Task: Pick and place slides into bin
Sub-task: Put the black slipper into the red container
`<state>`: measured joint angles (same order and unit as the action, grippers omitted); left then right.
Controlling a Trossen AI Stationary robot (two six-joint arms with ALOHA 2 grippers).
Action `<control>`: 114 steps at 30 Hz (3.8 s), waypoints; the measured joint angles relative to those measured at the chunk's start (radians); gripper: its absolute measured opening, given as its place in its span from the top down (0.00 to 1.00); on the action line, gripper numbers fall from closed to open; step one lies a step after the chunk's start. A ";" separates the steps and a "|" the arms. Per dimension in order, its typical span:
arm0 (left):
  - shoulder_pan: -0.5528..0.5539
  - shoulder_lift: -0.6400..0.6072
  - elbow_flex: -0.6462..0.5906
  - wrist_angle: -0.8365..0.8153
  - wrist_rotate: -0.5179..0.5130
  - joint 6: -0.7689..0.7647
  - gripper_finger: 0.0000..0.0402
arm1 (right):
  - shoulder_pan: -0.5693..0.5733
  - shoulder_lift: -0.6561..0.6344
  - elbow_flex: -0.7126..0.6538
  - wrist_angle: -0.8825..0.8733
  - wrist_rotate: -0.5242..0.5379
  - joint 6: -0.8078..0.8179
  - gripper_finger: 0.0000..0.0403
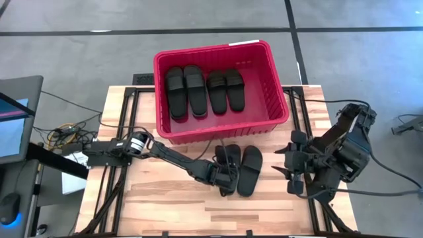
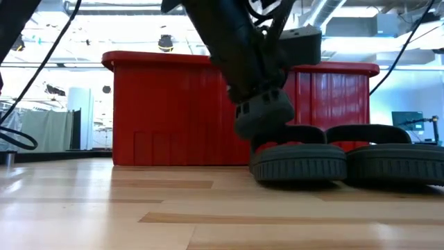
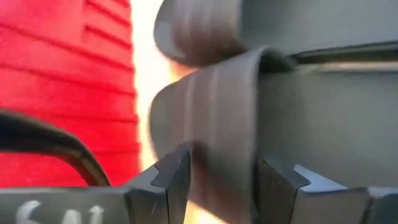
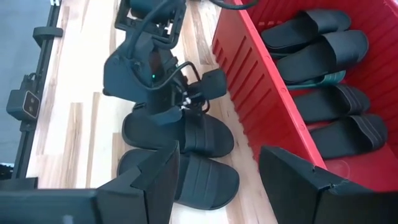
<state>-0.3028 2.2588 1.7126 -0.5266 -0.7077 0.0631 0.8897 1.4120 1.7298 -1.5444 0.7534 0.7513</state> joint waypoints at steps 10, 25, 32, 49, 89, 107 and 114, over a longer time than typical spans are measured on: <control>0.011 0.000 0.012 -0.009 0.038 -0.047 0.96 | 0.000 0.000 0.000 0.001 0.003 0.006 0.49; -0.020 0.001 0.252 -0.314 0.050 -0.060 0.99 | 0.000 0.000 0.000 -0.004 0.003 0.008 0.49; -0.023 0.001 0.467 -0.577 0.082 -0.089 1.00 | 0.001 0.000 0.000 -0.019 0.003 0.009 0.49; 0.033 -0.184 0.641 -0.595 0.066 -0.021 1.00 | 0.000 0.000 0.000 -0.027 0.003 0.003 0.49; 0.745 -0.228 0.260 -0.176 0.150 0.184 1.00 | -0.290 0.000 0.000 -0.027 0.114 -0.073 0.49; 0.808 -0.227 0.032 0.161 0.149 0.294 1.00 | -0.396 0.000 0.000 -0.027 0.109 -0.097 0.49; 0.840 -0.227 0.032 0.179 0.175 0.323 1.00 | -0.418 0.000 0.000 -0.027 0.108 -0.104 0.49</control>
<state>0.5372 2.0315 1.7447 -0.3473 -0.5325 0.3862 0.4719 1.4120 1.7298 -1.5710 0.8618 0.6470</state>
